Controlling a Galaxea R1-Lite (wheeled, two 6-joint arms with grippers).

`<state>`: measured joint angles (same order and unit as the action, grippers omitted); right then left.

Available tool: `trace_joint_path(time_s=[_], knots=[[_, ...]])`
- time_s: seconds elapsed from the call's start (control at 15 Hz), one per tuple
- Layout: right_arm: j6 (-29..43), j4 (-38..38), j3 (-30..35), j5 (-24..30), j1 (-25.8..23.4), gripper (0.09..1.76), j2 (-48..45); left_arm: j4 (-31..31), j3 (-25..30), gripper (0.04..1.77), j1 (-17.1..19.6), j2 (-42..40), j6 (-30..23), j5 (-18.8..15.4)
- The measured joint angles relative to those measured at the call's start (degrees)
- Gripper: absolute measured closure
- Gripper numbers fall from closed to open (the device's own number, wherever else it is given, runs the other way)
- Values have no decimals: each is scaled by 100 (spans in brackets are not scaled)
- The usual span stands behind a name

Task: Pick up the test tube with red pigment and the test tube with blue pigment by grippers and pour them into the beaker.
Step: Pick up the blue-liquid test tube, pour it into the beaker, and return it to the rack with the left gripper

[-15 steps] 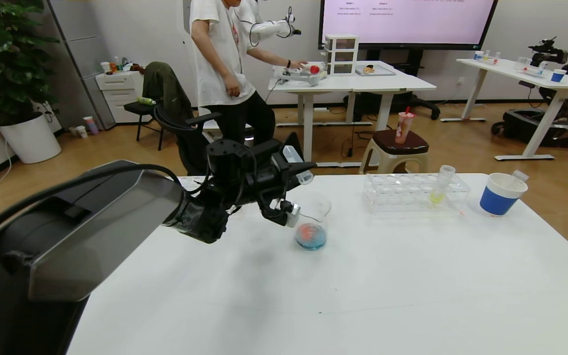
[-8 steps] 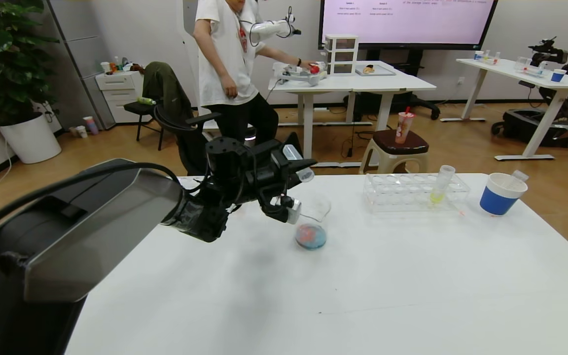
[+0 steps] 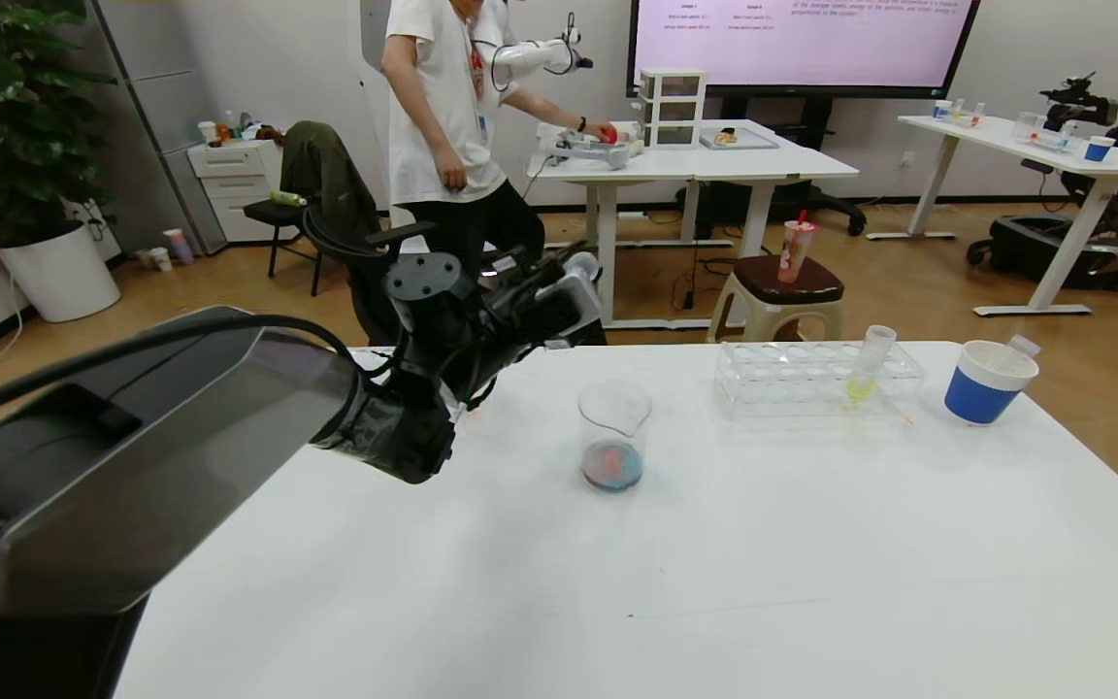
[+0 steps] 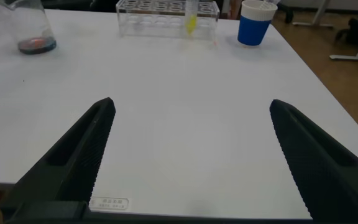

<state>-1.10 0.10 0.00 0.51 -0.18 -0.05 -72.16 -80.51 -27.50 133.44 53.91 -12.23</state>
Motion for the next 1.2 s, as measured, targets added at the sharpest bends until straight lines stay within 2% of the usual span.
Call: trace_joint_path(time_s=[0.07, 0.13, 0.4, 0.53, 0.8, 1.0, 1.2], knots=[[-2, 0, 0, 0, 0, 11, 0, -173, 83, 131, -111, -17, -584, 479], [-2, 0, 0, 0, 2, 11, 0, -238, 118, 131, -190, -37, -990, 812], [-2, 0, 0, 0, 0, 11, 0, -78, 149, 131, -304, -297, -2328, 1776], [-2, 0, 0, 0, 0, 11, 0, 315, 149, 131, -395, -474, -3131, 2469], [-2, -2, 0, 0, 0, 11, 0, 1759, -91, 131, -640, -916, -4890, 3584], [-2, 0, 0, 0, 0, 11, 0, 2522, -163, 131, -680, -1232, -5708, 3868], [-2, 0, 0, 0, 0, 11, 0, 2533, 319, 131, -555, -1508, -5820, 3855]])
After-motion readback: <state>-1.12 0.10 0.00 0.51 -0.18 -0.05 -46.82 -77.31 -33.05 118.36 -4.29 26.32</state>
